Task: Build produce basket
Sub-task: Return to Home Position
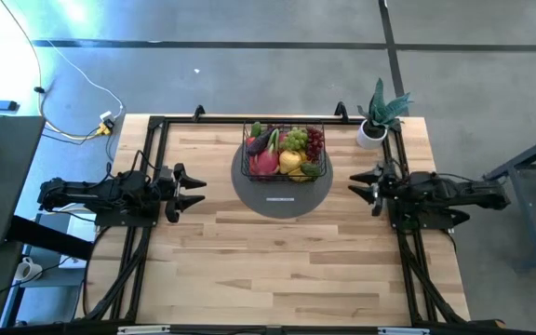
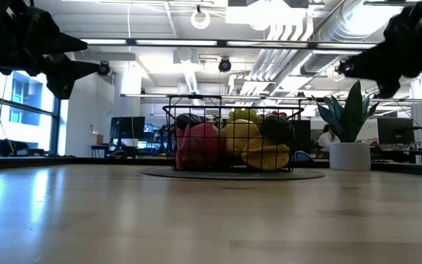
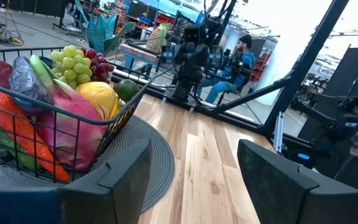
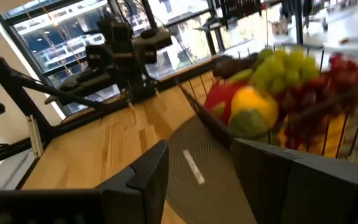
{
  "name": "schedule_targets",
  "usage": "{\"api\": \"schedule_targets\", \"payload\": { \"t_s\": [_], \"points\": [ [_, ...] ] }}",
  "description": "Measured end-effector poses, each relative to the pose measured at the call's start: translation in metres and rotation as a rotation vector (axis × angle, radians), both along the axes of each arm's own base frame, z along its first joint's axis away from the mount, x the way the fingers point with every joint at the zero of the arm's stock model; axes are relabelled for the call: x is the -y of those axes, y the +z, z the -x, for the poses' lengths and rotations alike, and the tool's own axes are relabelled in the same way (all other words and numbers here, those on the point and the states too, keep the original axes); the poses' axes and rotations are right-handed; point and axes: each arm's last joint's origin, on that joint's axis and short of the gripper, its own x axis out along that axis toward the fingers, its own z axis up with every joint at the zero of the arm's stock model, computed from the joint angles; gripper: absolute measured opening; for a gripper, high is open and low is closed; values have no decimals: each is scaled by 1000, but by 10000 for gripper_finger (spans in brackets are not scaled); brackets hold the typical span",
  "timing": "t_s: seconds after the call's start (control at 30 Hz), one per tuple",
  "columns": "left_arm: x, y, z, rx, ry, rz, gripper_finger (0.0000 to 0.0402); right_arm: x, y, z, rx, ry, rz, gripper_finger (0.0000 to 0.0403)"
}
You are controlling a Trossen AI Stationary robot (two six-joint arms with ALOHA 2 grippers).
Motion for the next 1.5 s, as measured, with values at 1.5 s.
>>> {"api": "schedule_targets", "payload": {
  "t_s": [1.5],
  "points": [
    [0, 0, 0, 0, 2, 0, 227, -1, -15, -7, 21, -2, -91, 158]
  ]
}}
